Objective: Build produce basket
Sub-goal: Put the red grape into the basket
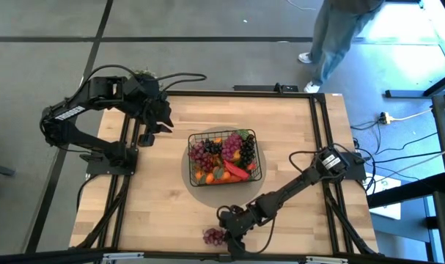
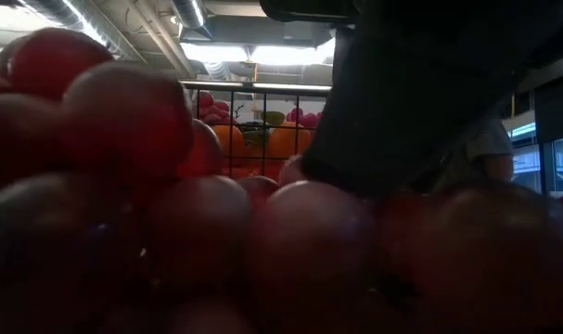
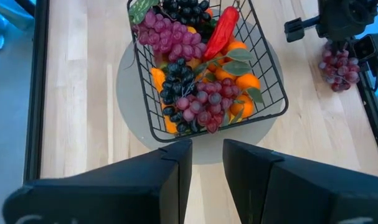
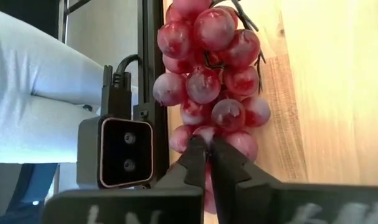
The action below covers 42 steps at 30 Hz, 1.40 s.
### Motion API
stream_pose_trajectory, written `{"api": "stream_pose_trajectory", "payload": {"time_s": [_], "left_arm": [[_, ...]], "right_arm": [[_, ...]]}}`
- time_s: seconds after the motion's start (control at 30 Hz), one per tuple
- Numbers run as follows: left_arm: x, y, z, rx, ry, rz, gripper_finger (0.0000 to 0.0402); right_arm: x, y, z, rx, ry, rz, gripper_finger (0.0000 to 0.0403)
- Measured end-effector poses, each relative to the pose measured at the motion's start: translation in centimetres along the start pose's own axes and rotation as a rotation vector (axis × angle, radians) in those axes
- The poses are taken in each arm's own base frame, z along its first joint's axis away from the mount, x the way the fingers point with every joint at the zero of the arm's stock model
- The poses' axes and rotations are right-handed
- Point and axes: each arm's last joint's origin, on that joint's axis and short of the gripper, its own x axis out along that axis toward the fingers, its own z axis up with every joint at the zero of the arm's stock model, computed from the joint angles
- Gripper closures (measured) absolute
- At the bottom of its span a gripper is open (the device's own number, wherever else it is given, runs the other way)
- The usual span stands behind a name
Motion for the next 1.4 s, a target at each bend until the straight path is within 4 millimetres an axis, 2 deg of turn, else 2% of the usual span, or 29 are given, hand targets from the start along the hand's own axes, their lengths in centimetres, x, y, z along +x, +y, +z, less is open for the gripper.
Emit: {"api": "stream_pose_trajectory", "payload": {"time_s": [0.23, 0.5, 0.77, 1.03, 1.2, 1.4], "left_arm": [[0.0, 0.0, 0.0, 0.000, 0.001, 0.003, 0.0324], [0.0, 0.0, 0.0, 0.014, 0.002, 0.005, 0.0324], [0.0, 0.0, 0.0, 0.024, 0.003, 0.005, 0.0324], [0.0, 0.0, 0.0, 0.024, 0.003, 0.005, 0.0324], [0.0, 0.0, 0.0, 0.023, 0.004, 0.004, 0.0324], [0.0, 0.0, 0.0, 0.024, 0.005, 0.003, 0.0324]], "right_arm": [[-1.0, 1.0, 2.4, 0.016, -0.036, 0.023, 0.0402], [-3.9, 2.9, 4.7, -0.034, 0.069, -0.135, 0.0403], [-8.2, 4.7, 7.8, -0.051, 0.063, -0.250, 0.0403], [-14.1, 6.3, 11.2, -0.141, -0.028, -0.370, 0.0403], [-17.8, 5.9, 13.0, -0.176, -0.086, -0.498, 0.0403], [-19.6, 2.6, 14.1, -0.157, -0.022, -0.619, 0.0403]]}}
